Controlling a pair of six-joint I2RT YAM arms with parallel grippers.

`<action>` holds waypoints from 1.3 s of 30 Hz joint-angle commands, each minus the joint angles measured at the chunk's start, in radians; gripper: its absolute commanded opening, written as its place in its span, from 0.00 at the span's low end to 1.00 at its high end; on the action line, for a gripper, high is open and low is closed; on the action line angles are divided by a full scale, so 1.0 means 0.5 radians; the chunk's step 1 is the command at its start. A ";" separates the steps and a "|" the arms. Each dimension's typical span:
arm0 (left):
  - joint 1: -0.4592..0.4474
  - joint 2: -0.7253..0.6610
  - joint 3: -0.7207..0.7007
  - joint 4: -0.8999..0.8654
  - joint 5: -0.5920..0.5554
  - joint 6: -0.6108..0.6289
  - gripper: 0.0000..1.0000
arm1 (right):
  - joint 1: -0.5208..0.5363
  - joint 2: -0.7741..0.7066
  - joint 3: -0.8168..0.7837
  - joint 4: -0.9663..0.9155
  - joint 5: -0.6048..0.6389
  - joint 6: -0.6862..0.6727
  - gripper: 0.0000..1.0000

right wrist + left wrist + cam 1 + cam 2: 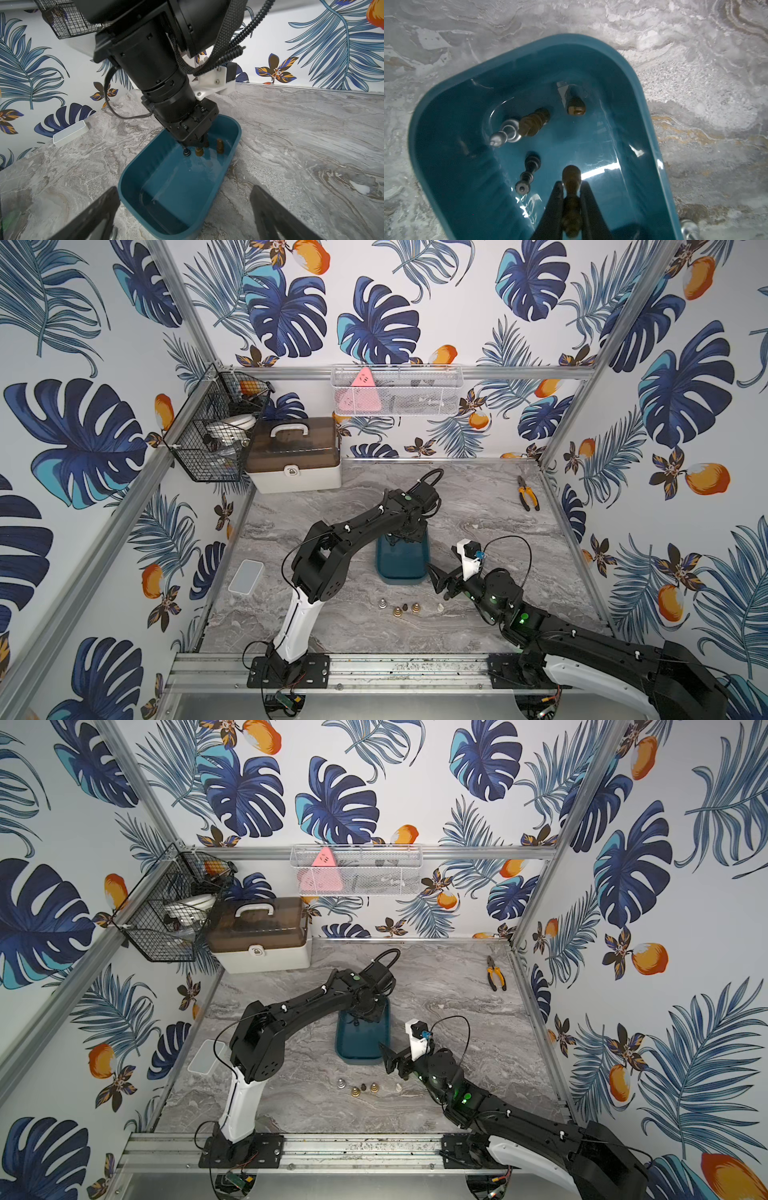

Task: Put the chess pieces into the storage box
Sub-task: Place the chess piece in the storage box.

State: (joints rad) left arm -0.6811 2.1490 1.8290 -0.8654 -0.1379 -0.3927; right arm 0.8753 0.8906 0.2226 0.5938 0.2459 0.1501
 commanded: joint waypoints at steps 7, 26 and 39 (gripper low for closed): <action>0.035 0.054 0.008 0.031 -0.039 0.048 0.13 | 0.001 -0.012 0.000 0.012 0.031 0.028 1.00; 0.045 0.100 -0.025 0.037 -0.032 0.059 0.13 | 0.001 0.025 0.012 0.020 0.008 0.028 1.00; 0.045 0.124 -0.050 0.066 -0.040 0.064 0.18 | 0.001 0.011 0.011 0.016 -0.007 0.028 1.00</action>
State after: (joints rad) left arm -0.6605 2.2116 1.8061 -0.8387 -0.1535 -0.3672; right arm 0.8749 0.8986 0.2230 0.5892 0.2478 0.1612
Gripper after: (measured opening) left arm 0.170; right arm 0.998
